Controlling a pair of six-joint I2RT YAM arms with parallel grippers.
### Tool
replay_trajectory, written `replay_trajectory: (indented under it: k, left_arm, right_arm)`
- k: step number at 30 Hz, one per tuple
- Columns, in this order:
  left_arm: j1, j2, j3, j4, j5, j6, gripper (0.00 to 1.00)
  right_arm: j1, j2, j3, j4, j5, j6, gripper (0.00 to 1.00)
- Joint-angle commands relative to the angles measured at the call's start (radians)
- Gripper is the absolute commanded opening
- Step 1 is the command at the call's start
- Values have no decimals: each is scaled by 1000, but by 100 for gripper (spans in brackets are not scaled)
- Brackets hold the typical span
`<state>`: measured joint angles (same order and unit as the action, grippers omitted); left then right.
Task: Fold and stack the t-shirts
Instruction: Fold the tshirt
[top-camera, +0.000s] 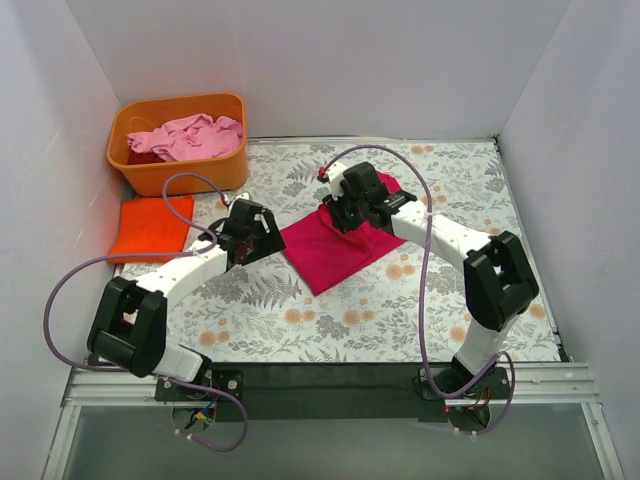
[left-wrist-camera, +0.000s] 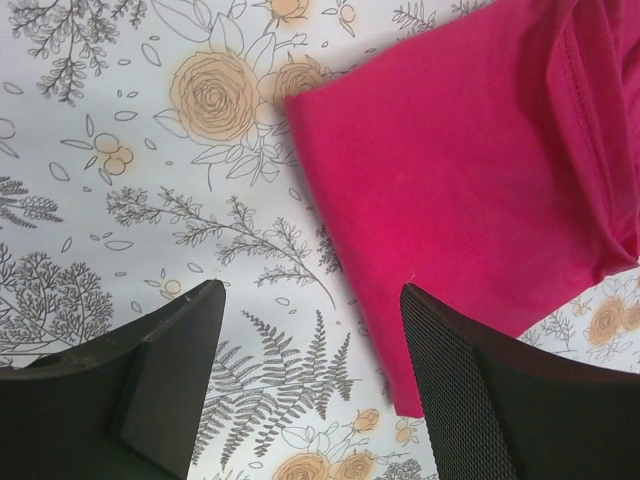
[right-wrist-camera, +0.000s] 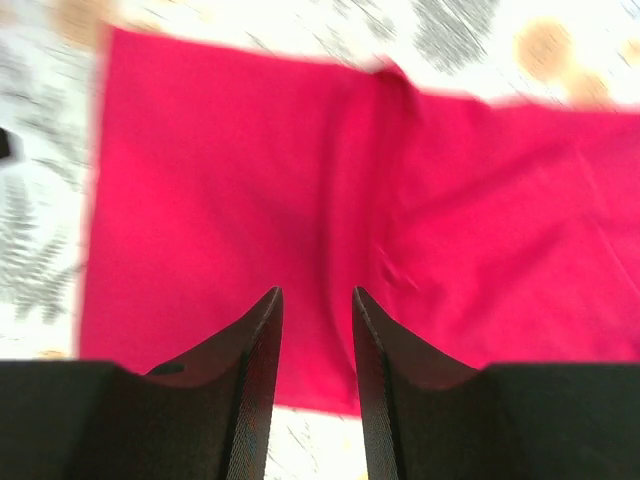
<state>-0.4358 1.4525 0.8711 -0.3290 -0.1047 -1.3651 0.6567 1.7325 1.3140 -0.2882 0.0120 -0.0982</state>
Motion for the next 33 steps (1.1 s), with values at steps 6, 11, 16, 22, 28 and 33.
replay_trajectory:
  k: [6,11,16,22,28,33]
  left_arm:
    - [-3,-197,-118,-37,-44,0,65]
    - [-4,-331,-199,-74,-36,1,66]
    - [-3,-493,-271,-85,-41,-2,66]
    - [-3,-541,-290,-127,-59,-5,67]
    - [-3,-512,-279,-119,-41,-6,67]
    - [-3,-457,-261,-98,-10,-5,67]
  right_arm:
    - [24,196,154,67,-302,-41,34]
    - [35,275,191,58,-216,-46,34]
    - [28,317,209,49,-97,-60,35]
    - [-14,299,197,49,28,-77,35]
    - [-100,289,191,49,98,-58,36]
    - [-184,245,197,50,-76,21,36]
